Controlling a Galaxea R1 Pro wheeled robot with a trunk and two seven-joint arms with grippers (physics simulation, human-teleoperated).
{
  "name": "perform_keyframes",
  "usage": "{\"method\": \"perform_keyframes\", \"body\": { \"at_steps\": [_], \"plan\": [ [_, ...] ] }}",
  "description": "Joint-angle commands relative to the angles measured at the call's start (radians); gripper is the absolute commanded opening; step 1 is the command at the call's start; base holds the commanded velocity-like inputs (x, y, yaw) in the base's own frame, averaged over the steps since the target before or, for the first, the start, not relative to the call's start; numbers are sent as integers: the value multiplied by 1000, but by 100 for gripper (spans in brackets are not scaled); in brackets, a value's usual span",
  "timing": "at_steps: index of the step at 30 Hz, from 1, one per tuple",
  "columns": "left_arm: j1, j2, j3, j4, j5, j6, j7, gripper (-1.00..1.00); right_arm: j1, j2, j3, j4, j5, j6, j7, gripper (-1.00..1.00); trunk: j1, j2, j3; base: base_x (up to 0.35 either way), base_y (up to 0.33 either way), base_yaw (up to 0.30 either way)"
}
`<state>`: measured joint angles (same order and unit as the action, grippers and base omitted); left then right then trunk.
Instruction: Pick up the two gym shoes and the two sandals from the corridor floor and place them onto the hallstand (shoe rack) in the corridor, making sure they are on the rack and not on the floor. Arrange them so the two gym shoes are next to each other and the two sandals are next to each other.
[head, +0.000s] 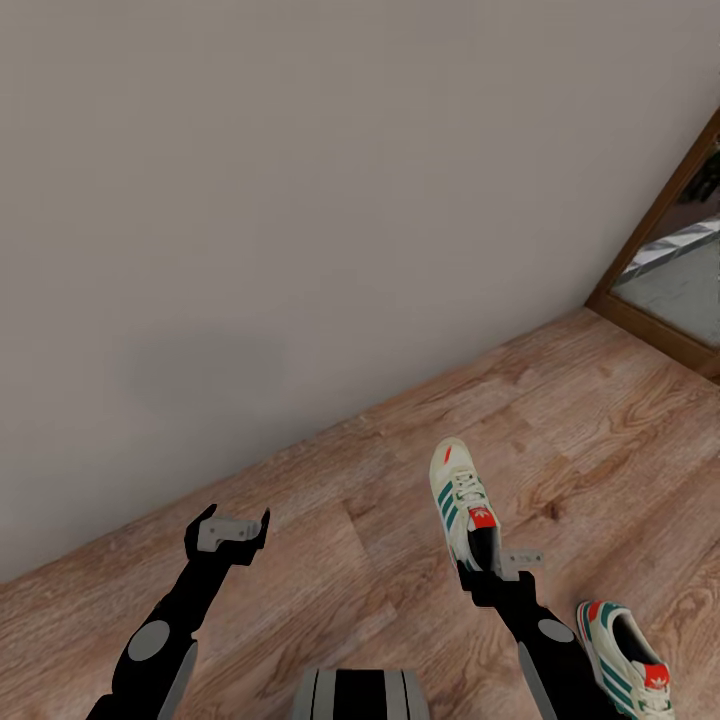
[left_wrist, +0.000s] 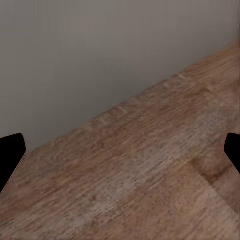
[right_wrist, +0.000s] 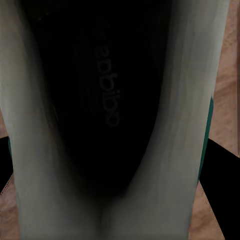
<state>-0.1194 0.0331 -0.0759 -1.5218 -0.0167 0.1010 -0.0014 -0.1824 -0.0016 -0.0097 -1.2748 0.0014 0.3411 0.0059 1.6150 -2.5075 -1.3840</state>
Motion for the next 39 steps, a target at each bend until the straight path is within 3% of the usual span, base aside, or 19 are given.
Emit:
{"method": "perform_keyframes", "body": {
  "at_steps": [1,33,39],
  "plan": [
    [0,1,-1,-1,-2,5,0,100,0,0,0,-1,0,6,0,-100,-1,0,5,0,0,0],
    [0,1,-1,-1,-2,5,0,100,0,0,-1,-1,0,6,0,-100,-15,7,181,0,0,0],
    [0,1,-1,-1,-2,5,0,100,0,0,-1,-1,0,6,0,-100,-38,49,210,0,0,0]
  ]
}}
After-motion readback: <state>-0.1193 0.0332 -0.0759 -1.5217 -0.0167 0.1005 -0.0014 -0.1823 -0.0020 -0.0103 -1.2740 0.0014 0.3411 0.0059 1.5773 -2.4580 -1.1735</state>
